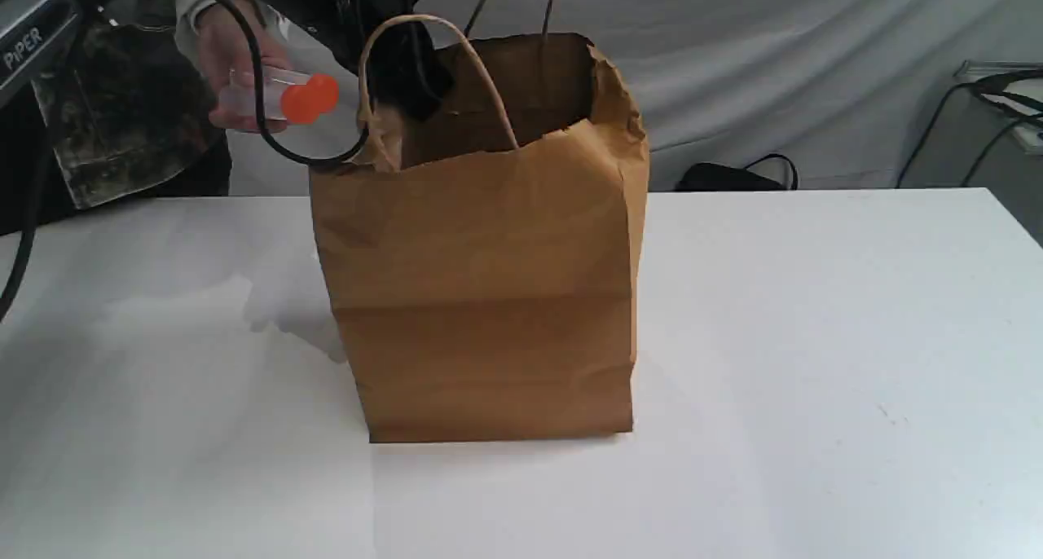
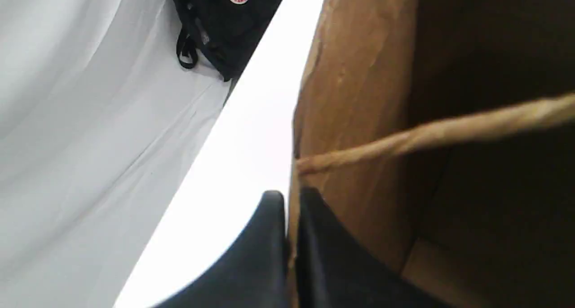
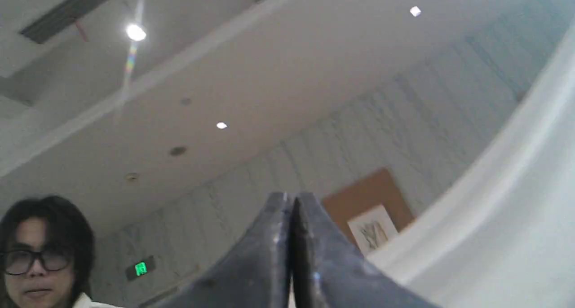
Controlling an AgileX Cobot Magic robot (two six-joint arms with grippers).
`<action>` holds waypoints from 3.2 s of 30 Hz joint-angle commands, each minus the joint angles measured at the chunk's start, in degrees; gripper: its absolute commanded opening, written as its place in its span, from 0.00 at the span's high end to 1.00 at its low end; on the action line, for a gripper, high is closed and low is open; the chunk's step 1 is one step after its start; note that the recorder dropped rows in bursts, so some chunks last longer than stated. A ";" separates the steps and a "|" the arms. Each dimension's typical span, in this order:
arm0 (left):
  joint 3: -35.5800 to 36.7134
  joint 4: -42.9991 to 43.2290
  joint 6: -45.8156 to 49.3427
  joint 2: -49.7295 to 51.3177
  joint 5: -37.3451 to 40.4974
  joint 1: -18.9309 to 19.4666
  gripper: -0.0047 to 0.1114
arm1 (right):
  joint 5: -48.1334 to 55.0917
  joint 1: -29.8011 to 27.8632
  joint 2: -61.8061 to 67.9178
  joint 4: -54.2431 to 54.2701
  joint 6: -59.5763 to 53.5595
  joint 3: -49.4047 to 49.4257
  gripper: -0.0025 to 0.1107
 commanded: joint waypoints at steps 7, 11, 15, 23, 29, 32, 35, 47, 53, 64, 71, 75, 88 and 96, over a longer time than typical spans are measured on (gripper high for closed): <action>0.29 -2.21 -0.45 -0.01 1.11 0.02 0.96 | -29.50 0.05 20.59 -31.79 4.41 -8.29 0.98; 0.29 -2.21 -0.45 -0.01 1.11 0.02 0.96 | -29.50 0.05 33.42 -31.09 0.82 -15.25 0.98; 0.29 -2.21 -0.45 -0.01 1.11 0.02 0.96 | -29.50 0.05 44.86 -32.02 -1.39 -22.26 0.98; 0.29 -2.21 -0.45 -0.01 1.11 0.02 0.96 | -17.55 0.05 67.54 -60.12 28.80 -42.36 0.96; 0.29 -2.21 -0.36 -0.01 1.33 0.02 0.96 | -29.50 0.05 82.96 -95.38 46.74 -58.82 0.64; 0.29 -2.21 -0.48 -0.01 1.31 0.02 0.96 | -29.50 0.05 88.32 -95.09 45.31 -61.79 0.36; 0.29 -2.21 -0.60 -0.01 1.75 0.02 0.96 | -29.50 0.30 91.82 -91.32 40.88 -61.97 0.29; 0.29 -2.21 -1.32 -0.01 3.30 0.02 0.96 | -25.42 8.69 99.50 -83.60 38.88 -70.40 0.32; 0.29 -1.75 -1.11 -0.01 4.57 0.02 0.96 | -15.48 10.45 101.51 -84.13 46.57 -75.28 0.43; -1.55 -0.21 -14.75 -1.03 -0.20 0.02 0.96 | -14.77 10.69 101.51 -93.96 48.91 -75.28 0.98; -4.08 15.03 -30.69 -2.31 6.81 0.02 0.96 | -23.65 11.50 98.88 -84.54 43.32 -75.28 0.98; -1.26 10.34 -32.87 -3.07 6.81 1.32 0.96 | -14.76 13.60 97.36 -78.23 39.36 -78.96 0.98; 22.07 5.03 -23.08 -6.89 6.81 1.75 0.96 | -2.18 14.81 105.54 -80.15 41.96 -95.51 0.98; 23.96 4.80 -21.40 -6.89 6.81 3.35 0.96 | -1.22 14.81 108.64 -80.04 40.36 -96.98 0.98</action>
